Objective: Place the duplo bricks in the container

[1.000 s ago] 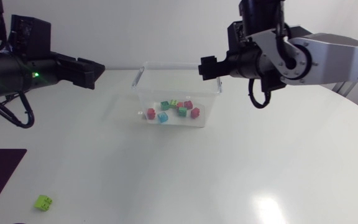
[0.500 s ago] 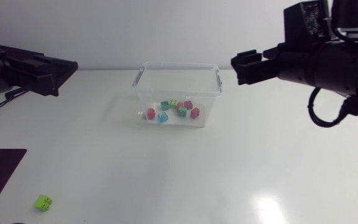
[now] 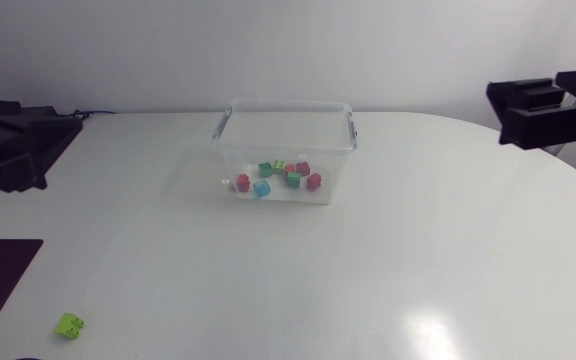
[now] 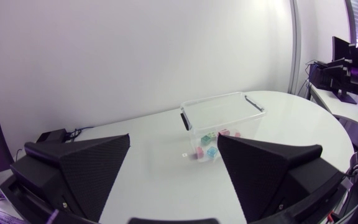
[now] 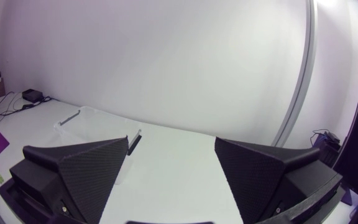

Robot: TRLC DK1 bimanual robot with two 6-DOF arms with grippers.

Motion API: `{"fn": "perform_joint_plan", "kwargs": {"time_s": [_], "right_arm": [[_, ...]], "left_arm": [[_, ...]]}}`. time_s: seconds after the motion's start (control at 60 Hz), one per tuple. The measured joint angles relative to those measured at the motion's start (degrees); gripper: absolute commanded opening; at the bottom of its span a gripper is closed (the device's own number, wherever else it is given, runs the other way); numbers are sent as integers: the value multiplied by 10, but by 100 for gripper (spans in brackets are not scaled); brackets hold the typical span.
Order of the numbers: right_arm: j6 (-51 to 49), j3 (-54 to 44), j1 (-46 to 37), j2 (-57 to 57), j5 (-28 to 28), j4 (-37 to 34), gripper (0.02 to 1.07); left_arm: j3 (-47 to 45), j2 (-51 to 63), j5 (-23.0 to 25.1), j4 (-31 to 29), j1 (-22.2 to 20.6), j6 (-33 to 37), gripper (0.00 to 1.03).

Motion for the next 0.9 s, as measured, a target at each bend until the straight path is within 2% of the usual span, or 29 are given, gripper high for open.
{"fn": "perform_joint_plan", "kwargs": {"time_s": [0.283,0.55,0.9], "right_arm": [[-9,-20,-73,-74,6,-20,102],[-13,-25,-88,-145,27,-28,102],[-39,-100,-99,-238,28,-14,102]], "left_arm": [[-47,-88,-12,-25,20,-5,98],[-89,-158,-16,-32,42,-5,98],[-138,-219,-21,-22,66,-3,98]]}}
